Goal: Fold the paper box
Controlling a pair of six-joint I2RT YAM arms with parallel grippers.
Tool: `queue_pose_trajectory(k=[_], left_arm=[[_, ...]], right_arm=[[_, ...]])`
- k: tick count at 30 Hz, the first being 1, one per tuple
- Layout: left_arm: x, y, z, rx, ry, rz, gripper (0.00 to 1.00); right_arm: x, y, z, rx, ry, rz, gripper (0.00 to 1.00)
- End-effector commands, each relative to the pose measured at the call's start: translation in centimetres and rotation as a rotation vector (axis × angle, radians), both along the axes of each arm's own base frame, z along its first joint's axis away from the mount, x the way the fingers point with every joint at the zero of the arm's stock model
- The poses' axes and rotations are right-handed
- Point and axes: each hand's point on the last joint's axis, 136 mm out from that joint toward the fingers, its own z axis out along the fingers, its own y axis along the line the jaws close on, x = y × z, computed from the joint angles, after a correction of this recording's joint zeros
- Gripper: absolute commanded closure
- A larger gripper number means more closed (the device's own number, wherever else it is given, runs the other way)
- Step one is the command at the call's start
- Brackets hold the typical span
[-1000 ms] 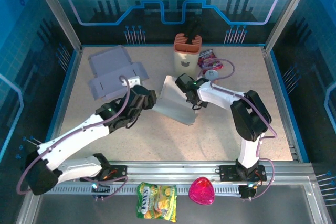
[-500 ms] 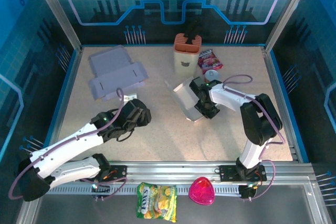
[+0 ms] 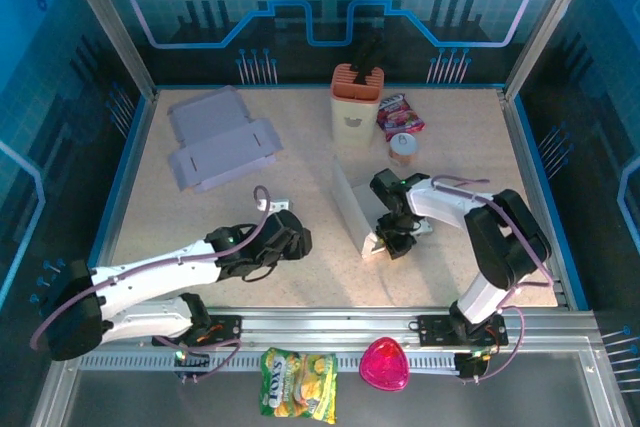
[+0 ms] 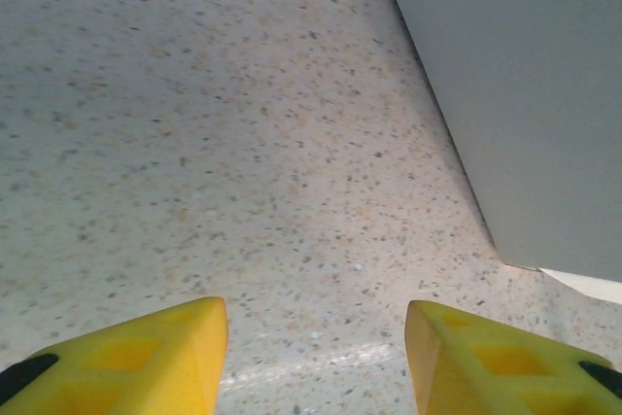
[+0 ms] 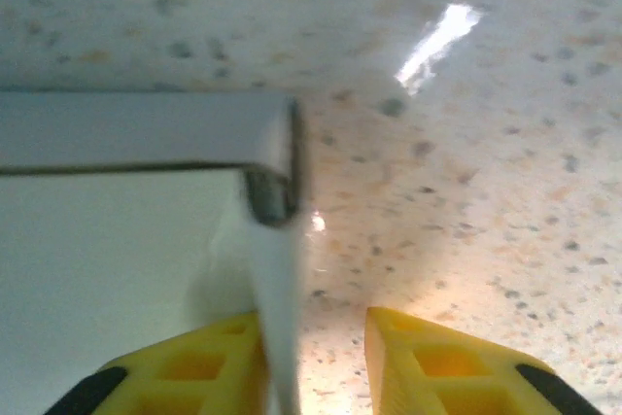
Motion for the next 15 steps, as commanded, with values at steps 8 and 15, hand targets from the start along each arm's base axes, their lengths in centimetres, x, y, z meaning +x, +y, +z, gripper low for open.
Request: queue_pose_trajectory(k=[8, 15], left_arm=[[2.6, -4.4, 2.2, -0.081, -0.082, -0.046, 0.48], [3.7, -5.5, 3.0, -0.082, -0.112, -0.05, 0.47]], right_arm=[[-0.7, -1.8, 3.2, -0.062, -0.148, 0.033, 0.32], [5.3, -2.8, 13.2, -0.112, -0.695, 0.402, 0.31]])
